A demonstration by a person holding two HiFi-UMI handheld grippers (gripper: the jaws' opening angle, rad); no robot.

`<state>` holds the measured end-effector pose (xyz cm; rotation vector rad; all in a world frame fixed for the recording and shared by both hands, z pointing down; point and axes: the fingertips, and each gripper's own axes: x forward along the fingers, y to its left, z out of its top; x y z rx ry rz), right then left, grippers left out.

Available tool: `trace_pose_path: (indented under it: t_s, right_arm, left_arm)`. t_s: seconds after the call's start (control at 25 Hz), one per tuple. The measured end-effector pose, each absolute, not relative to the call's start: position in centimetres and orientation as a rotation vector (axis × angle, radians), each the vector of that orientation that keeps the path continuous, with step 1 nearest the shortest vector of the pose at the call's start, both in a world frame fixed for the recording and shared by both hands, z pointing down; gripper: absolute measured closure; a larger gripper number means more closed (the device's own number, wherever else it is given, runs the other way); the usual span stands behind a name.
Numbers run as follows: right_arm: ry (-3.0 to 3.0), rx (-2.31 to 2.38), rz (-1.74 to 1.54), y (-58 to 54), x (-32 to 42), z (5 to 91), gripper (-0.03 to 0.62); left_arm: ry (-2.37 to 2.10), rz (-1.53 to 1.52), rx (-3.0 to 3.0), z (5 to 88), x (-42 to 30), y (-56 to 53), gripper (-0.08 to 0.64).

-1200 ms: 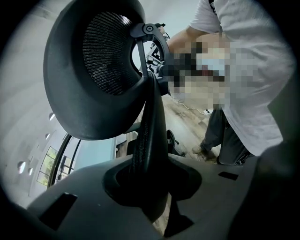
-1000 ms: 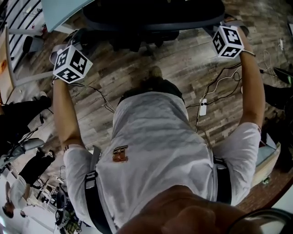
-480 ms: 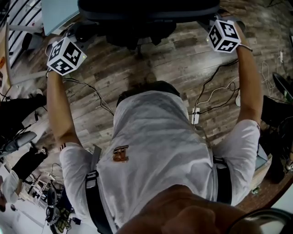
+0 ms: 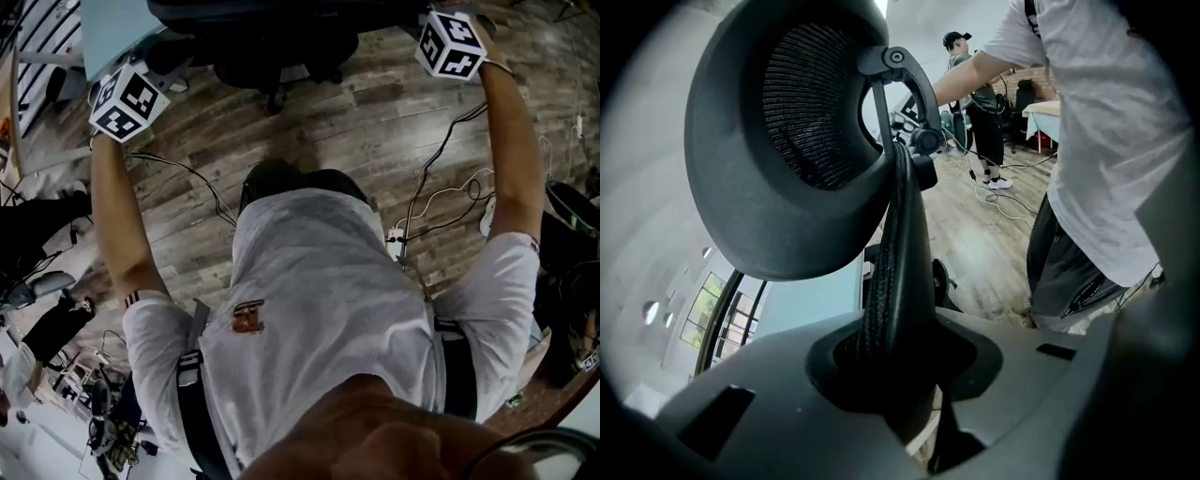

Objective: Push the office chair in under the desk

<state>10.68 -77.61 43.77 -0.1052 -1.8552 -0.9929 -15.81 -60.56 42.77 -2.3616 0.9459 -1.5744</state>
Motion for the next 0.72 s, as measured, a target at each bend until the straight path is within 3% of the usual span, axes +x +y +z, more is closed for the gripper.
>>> trace_pose_path:
  t_s: [0.72]
  right_arm:
    - [-1.824, -0.124, -1.019, -87.1, 8.0, 43.8, 0.514]
  left_arm:
    - [1.028, -1.605, -2.354, 42.4, -17.1, -68.0, 0.459]
